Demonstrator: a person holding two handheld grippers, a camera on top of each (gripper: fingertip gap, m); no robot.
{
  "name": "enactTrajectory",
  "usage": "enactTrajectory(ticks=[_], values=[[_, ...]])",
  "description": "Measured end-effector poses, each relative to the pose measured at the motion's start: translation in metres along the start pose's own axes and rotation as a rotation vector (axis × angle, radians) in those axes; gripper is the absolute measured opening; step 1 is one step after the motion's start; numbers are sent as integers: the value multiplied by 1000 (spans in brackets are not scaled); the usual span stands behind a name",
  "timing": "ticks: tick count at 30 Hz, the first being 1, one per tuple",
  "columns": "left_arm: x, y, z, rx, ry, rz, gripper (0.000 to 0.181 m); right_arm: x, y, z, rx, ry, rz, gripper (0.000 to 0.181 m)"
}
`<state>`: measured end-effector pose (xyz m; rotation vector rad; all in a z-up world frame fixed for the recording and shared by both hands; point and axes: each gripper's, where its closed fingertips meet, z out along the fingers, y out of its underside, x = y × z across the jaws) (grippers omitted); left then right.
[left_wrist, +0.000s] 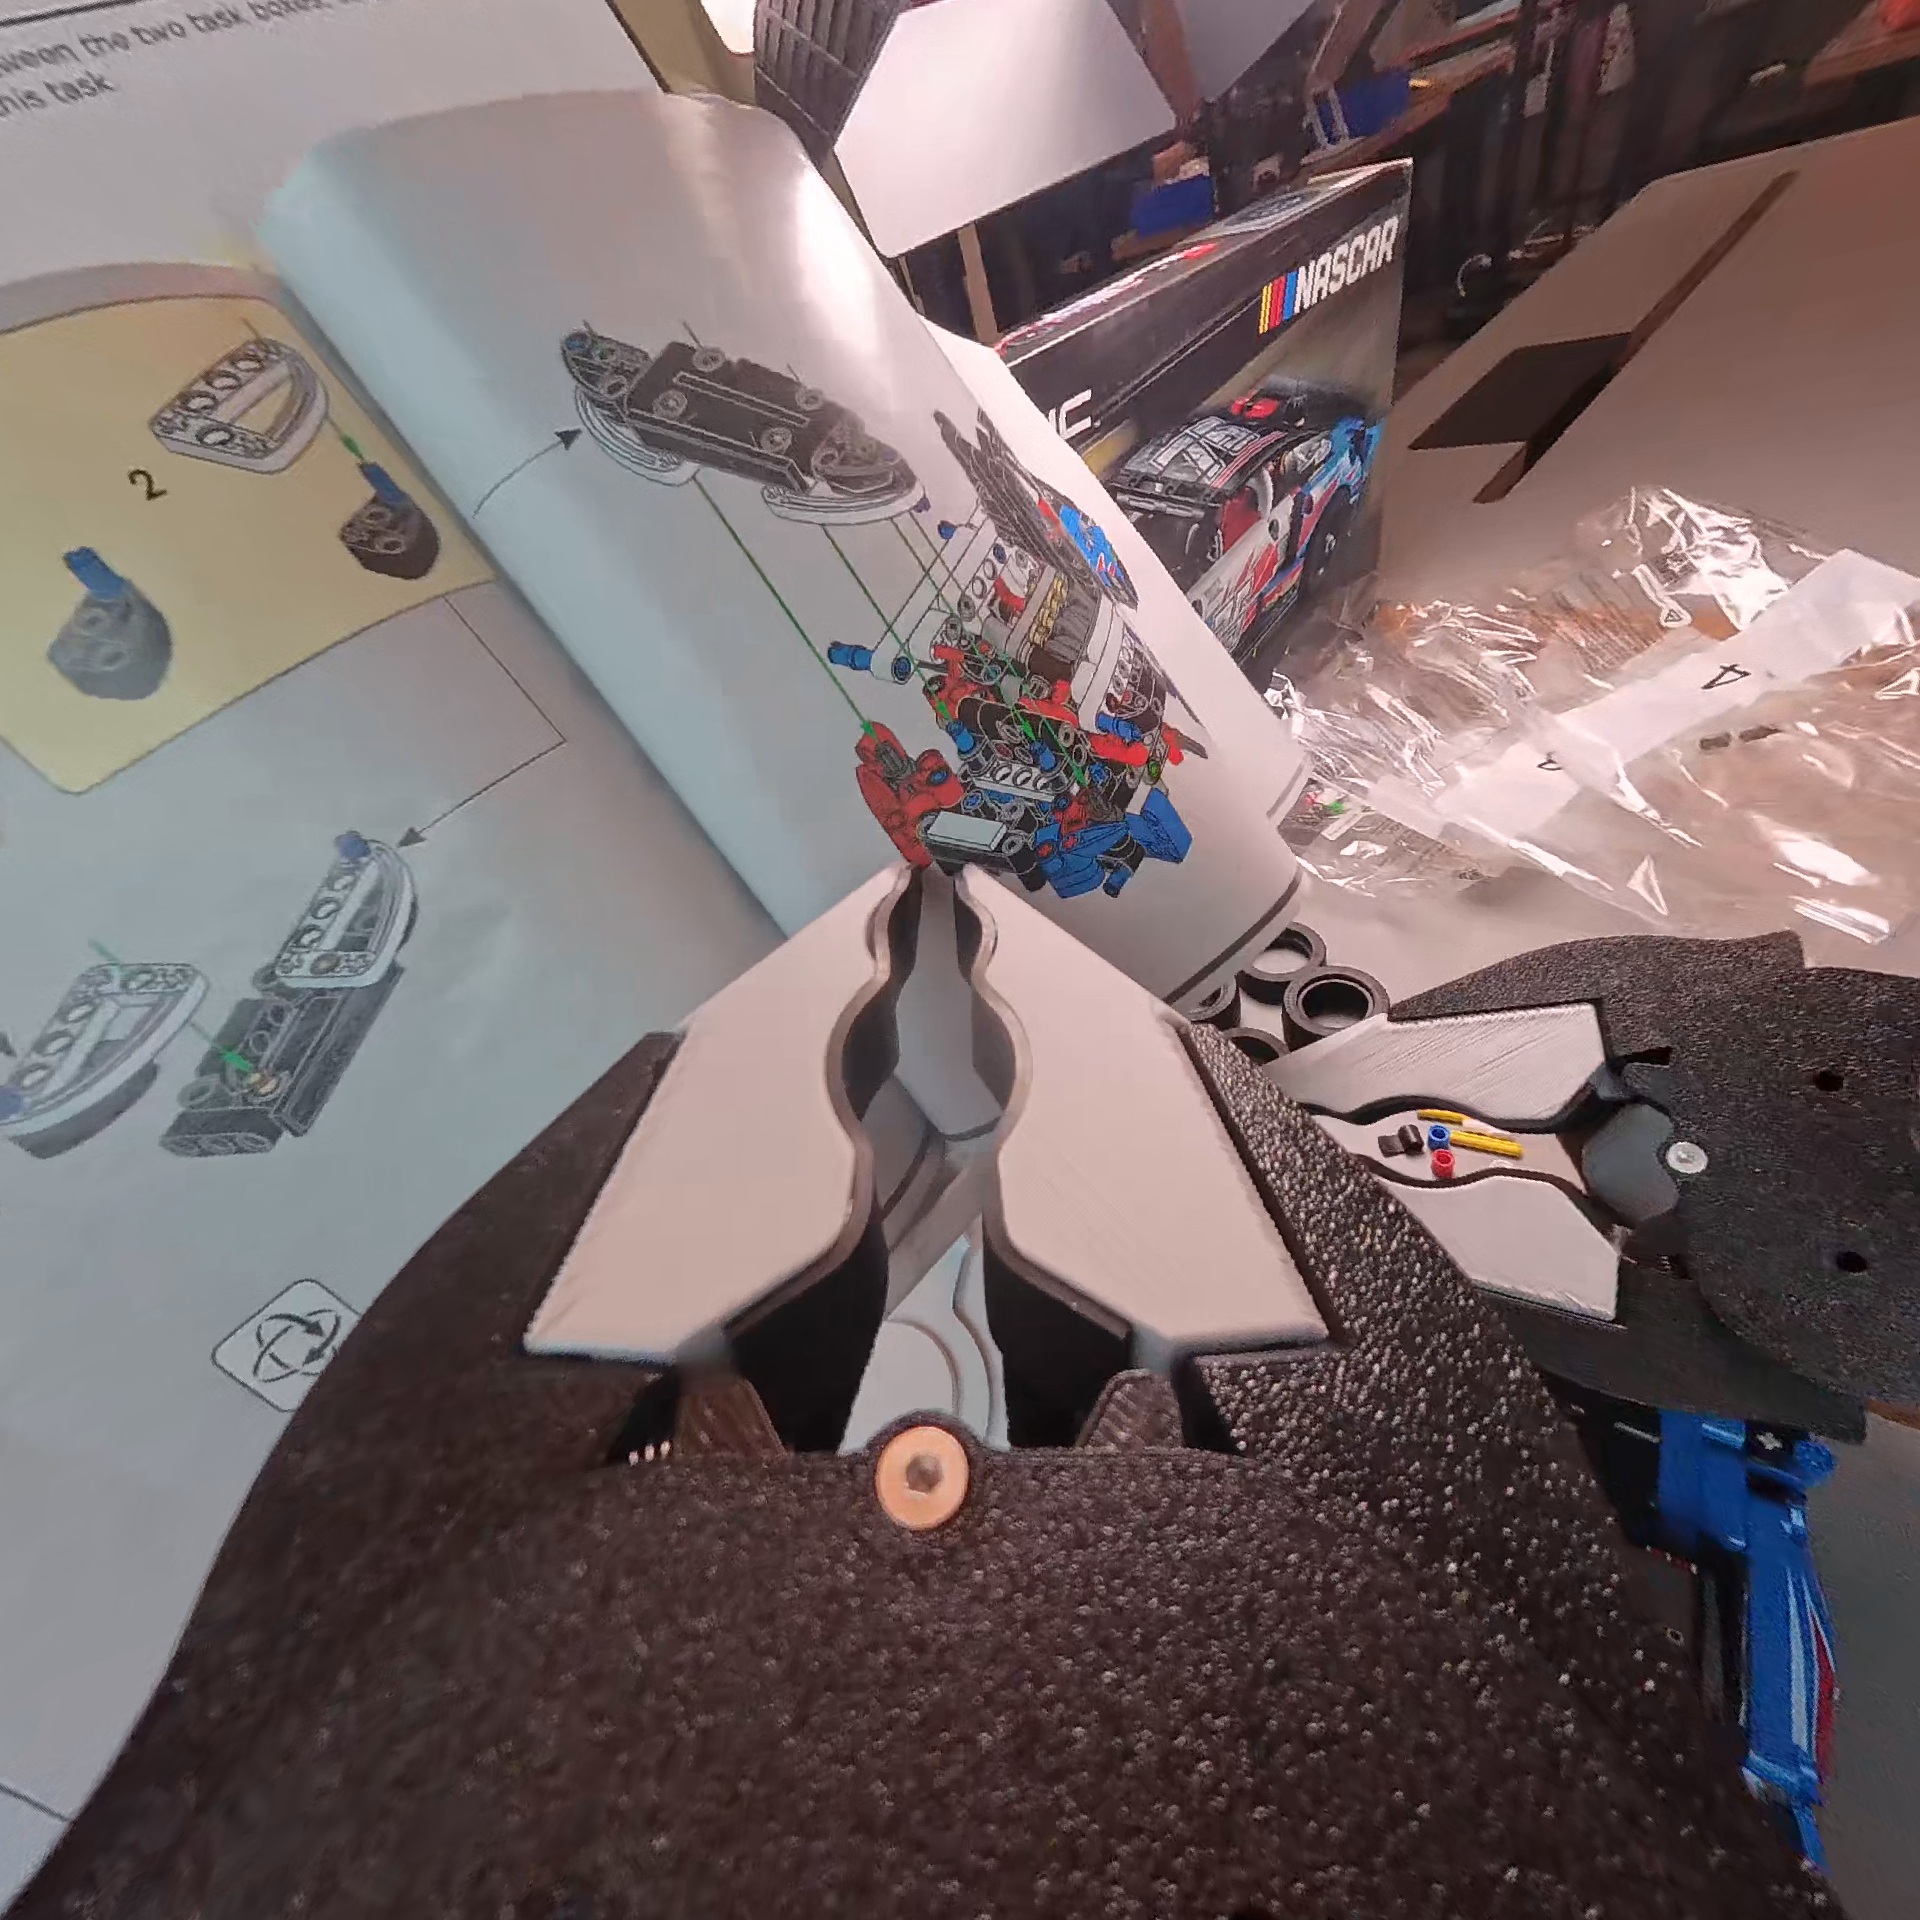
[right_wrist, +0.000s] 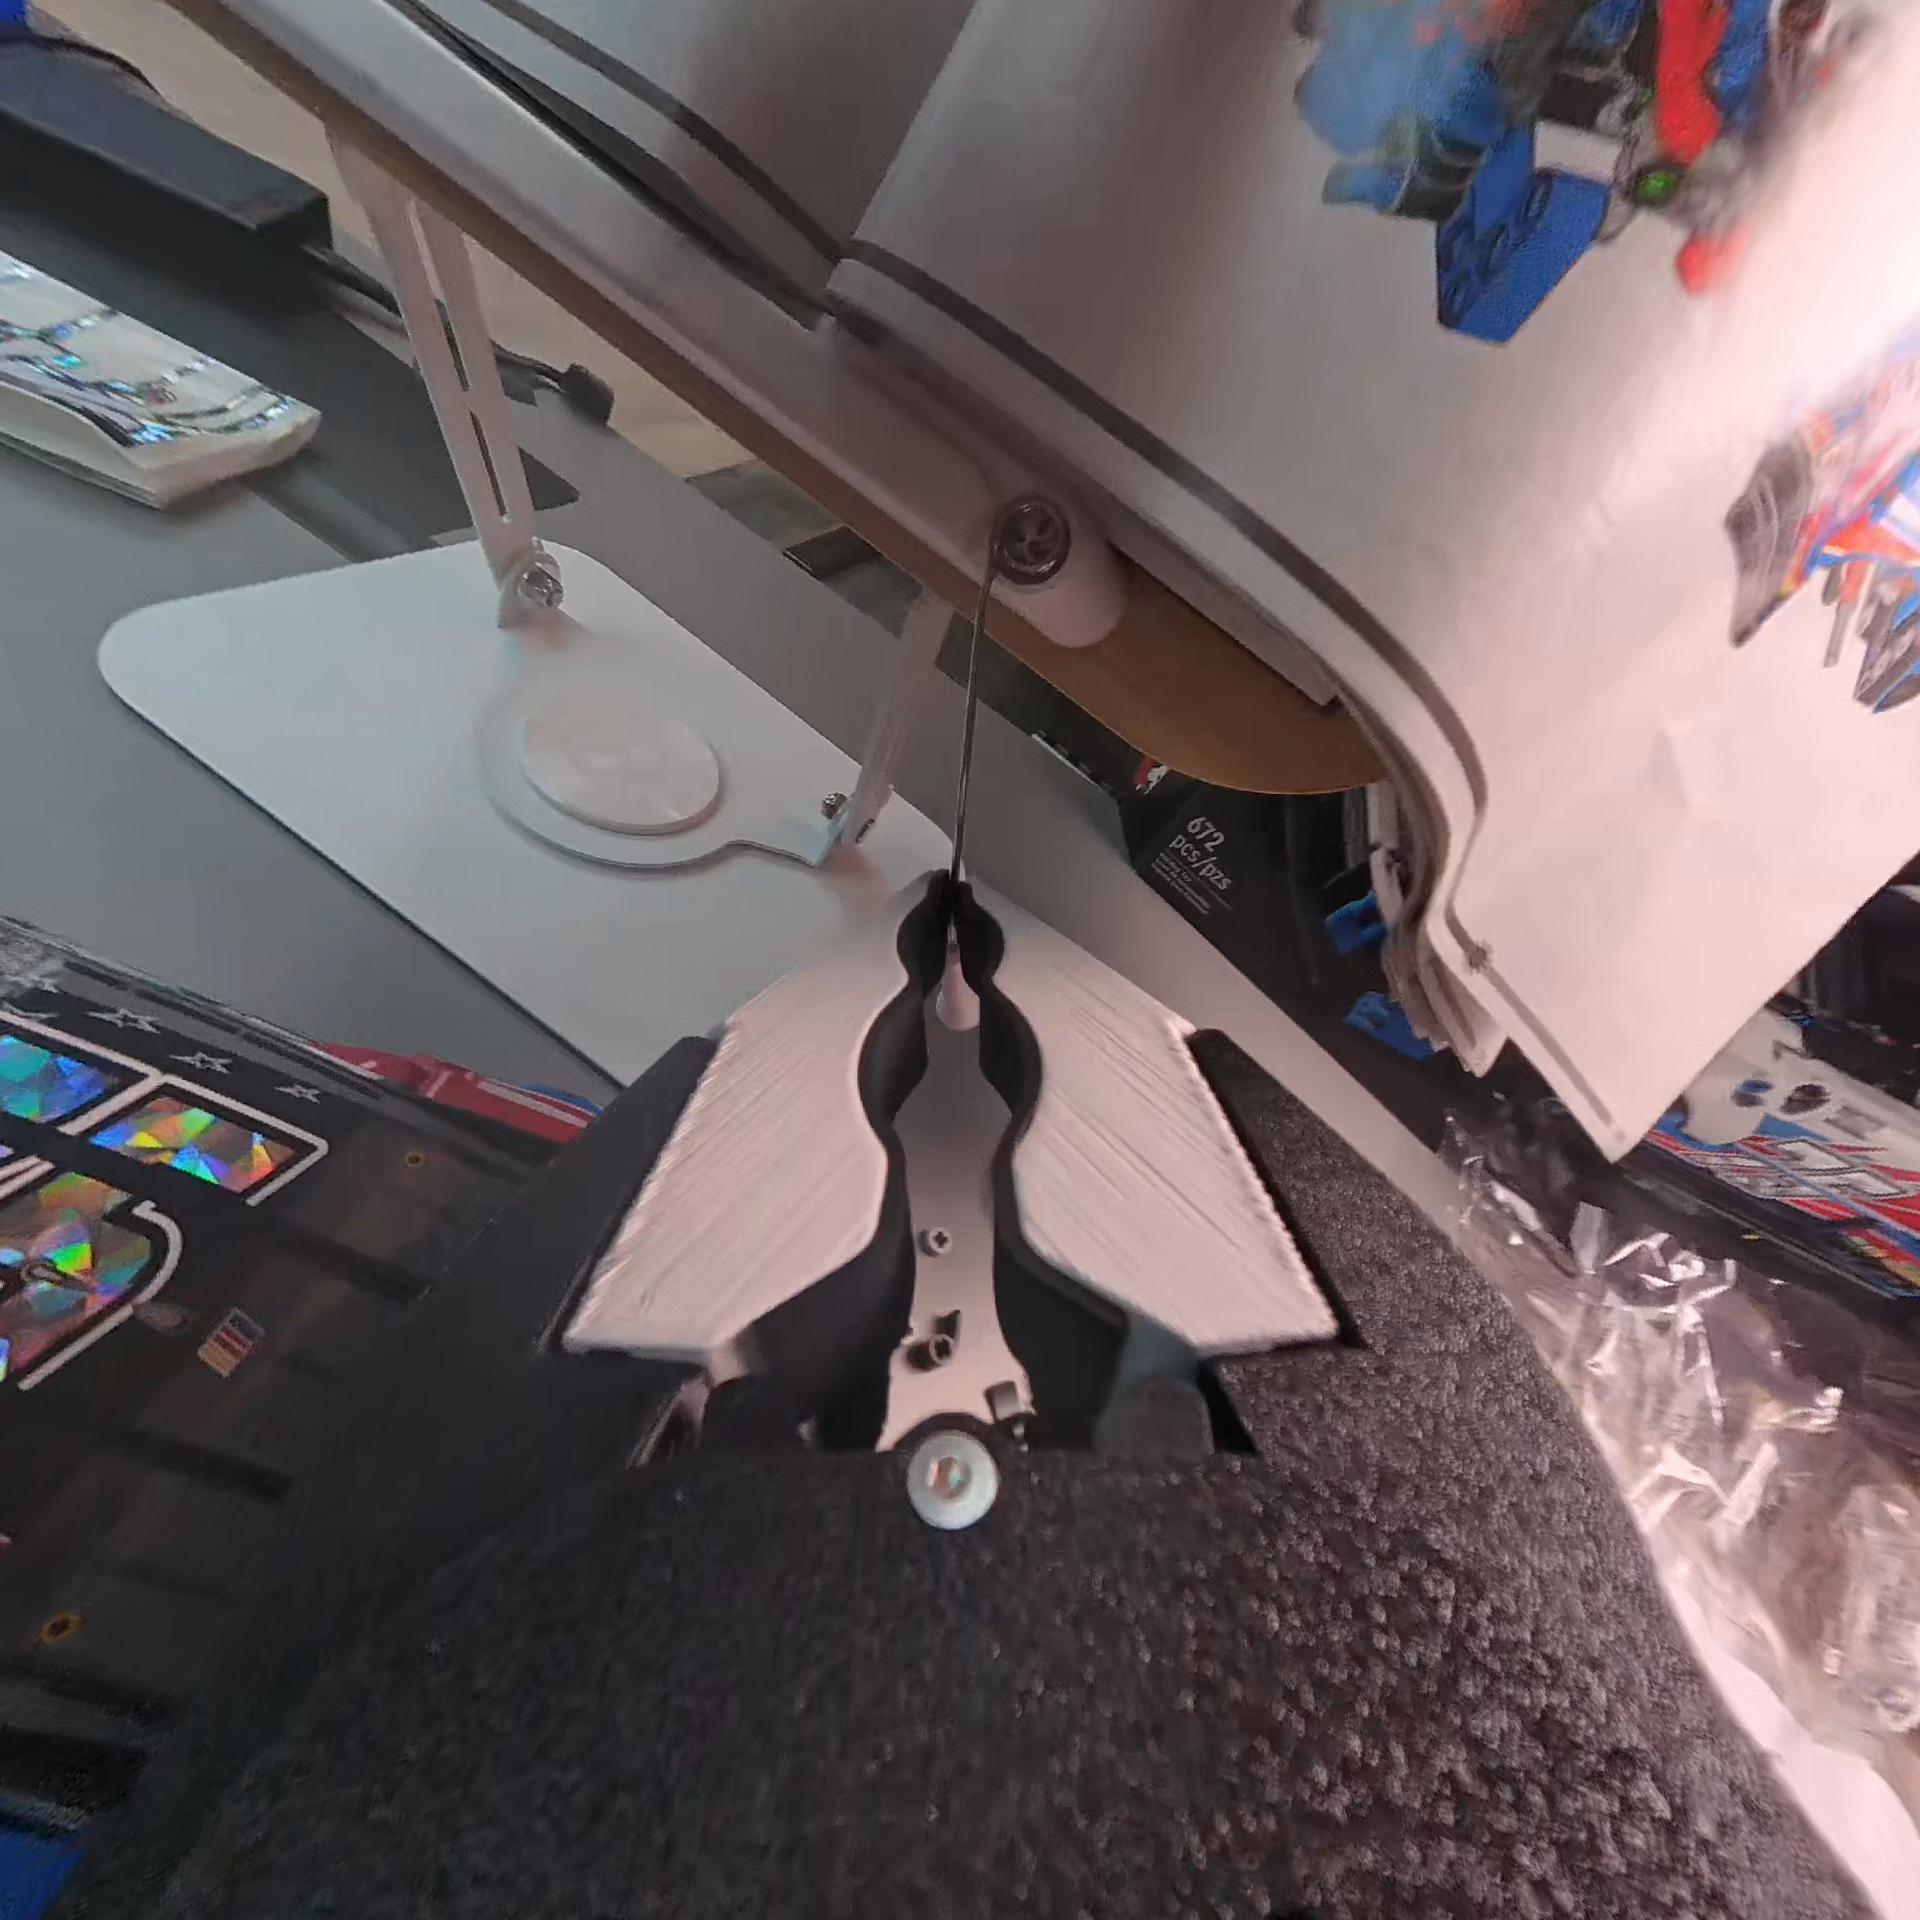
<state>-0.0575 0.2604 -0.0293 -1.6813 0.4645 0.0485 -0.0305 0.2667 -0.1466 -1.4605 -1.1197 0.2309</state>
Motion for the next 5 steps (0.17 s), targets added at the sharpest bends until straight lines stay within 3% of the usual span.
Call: enactTrajectory(ticks=[5], values=[[7,12,8,-113,76,135,4,23,-2,-14,-18,118,-203,0]])
